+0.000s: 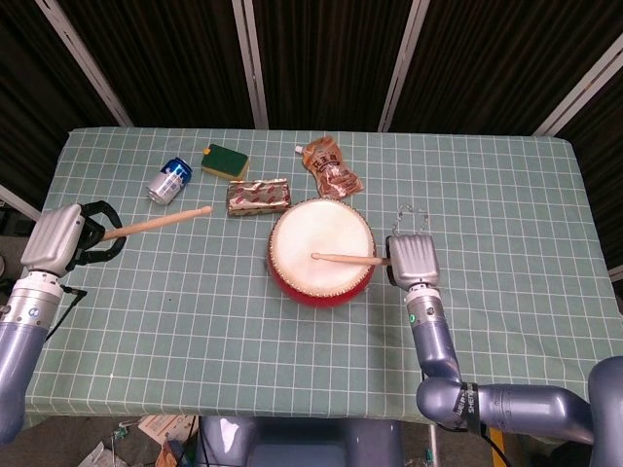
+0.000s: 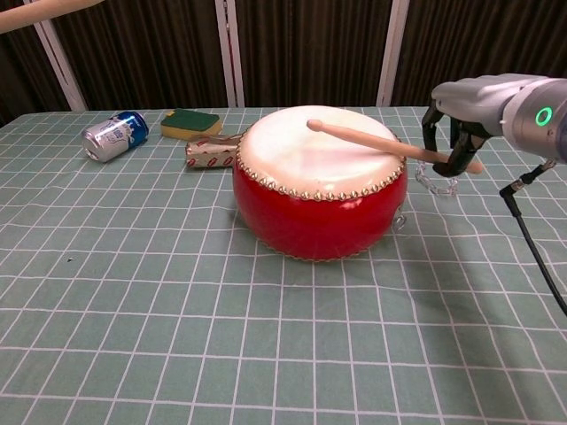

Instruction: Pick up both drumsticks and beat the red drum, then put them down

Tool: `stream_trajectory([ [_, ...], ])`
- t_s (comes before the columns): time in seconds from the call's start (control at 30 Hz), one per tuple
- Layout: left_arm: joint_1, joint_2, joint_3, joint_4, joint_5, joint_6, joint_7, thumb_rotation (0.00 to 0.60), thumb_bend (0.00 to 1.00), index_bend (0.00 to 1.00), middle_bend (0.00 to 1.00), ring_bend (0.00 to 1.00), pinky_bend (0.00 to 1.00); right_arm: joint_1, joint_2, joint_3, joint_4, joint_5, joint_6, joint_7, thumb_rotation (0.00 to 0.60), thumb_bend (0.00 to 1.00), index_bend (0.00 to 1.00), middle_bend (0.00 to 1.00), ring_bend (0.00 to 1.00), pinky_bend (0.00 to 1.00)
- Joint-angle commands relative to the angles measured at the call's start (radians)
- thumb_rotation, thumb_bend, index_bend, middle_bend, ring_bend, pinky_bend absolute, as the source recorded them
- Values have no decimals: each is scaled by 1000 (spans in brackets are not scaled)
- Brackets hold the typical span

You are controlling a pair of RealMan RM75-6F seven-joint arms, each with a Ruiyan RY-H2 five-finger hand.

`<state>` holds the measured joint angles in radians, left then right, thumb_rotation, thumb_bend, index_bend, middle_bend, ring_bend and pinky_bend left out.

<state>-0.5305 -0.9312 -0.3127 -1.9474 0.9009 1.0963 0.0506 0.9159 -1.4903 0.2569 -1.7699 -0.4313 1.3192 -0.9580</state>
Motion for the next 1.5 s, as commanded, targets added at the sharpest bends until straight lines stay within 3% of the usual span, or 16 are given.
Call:
stream_trajectory([
  [0.03, -1, -1, 2, 3, -1, -2, 0, 600, 525, 794, 1000, 1000, 1000, 31, -32, -12, 27, -43, 100, -49, 600, 657, 937, 1000, 1000, 1000],
  [0.17, 0, 0, 1, -2, 3, 7, -2, 600, 525, 794, 1000, 1000, 1000, 14, 18, 66, -23, -59, 144, 12, 600, 657, 938, 1000, 1000, 1000],
  [0.37, 1, -2, 4, -6, 8, 22, 10, 600, 525, 794, 1000, 1000, 1000, -31, 130, 117, -112, -80, 178, 57, 600, 657, 938, 1000, 1000, 1000],
  [0.73, -46, -51, 9, 5, -3, 21, 94, 600, 526, 793, 1000, 1000, 1000, -149, 277, 111, -177, -101, 145, 188, 600, 656, 938, 1000, 1000, 1000],
  [1.27, -342, -292, -44, 208, -189, -60, 396, 600, 525, 794, 1000, 1000, 1000, -222, 375, 118, -113, -113, 23, 343, 600, 657, 938, 1000, 1000, 1000],
  [1.5, -463, -419, -76, 304, -263, -70, 466, 600, 526, 794, 1000, 1000, 1000, -247, 401, 115, -48, -102, -40, 405, 600, 657, 938, 1000, 1000, 1000],
])
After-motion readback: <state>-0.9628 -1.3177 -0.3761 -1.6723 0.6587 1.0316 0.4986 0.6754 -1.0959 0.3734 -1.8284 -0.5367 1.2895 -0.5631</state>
